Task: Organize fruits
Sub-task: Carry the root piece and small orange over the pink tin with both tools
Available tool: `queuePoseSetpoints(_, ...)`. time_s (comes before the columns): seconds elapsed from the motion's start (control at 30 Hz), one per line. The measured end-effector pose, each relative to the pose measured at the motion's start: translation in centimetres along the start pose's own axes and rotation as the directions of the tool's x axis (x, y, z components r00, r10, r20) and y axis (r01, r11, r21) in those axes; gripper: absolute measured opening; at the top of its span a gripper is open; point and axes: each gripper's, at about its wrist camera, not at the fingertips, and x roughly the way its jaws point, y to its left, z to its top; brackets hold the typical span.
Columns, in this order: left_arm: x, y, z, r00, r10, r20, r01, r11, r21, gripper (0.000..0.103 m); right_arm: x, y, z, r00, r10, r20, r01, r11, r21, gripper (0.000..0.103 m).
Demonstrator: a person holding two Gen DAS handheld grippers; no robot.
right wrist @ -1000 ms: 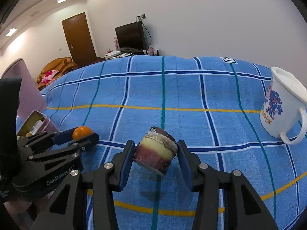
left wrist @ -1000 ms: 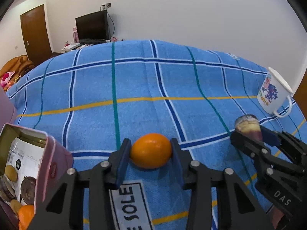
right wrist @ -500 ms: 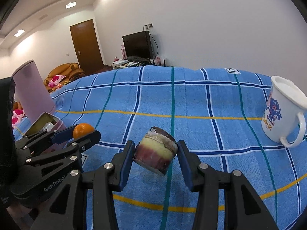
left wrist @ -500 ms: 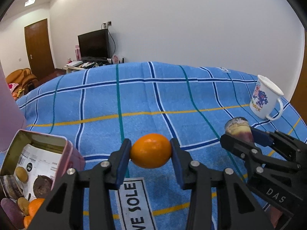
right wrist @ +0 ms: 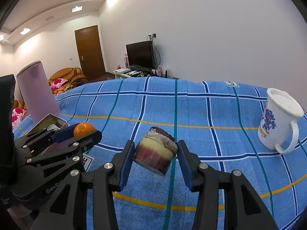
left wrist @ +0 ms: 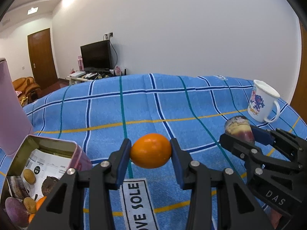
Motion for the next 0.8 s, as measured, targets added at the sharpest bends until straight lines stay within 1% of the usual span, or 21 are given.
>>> queuePoseSetpoints(0.5,-1.1,0.2,-0.3,0.999,0.007,0.053,-0.006,1.000,-0.009,0.043,-1.4,0.6,-0.1,0.998,-0.008,0.069,0.009,1.000,-0.027,0.047)
queuePoseSetpoints(0.8,-2.0,0.2,-0.4,0.995,0.003,0.098,-0.003,1.000,-0.008,0.043,-2.1,0.9,-0.3,0.995,-0.014,0.102,0.018,0.999,-0.043,0.047)
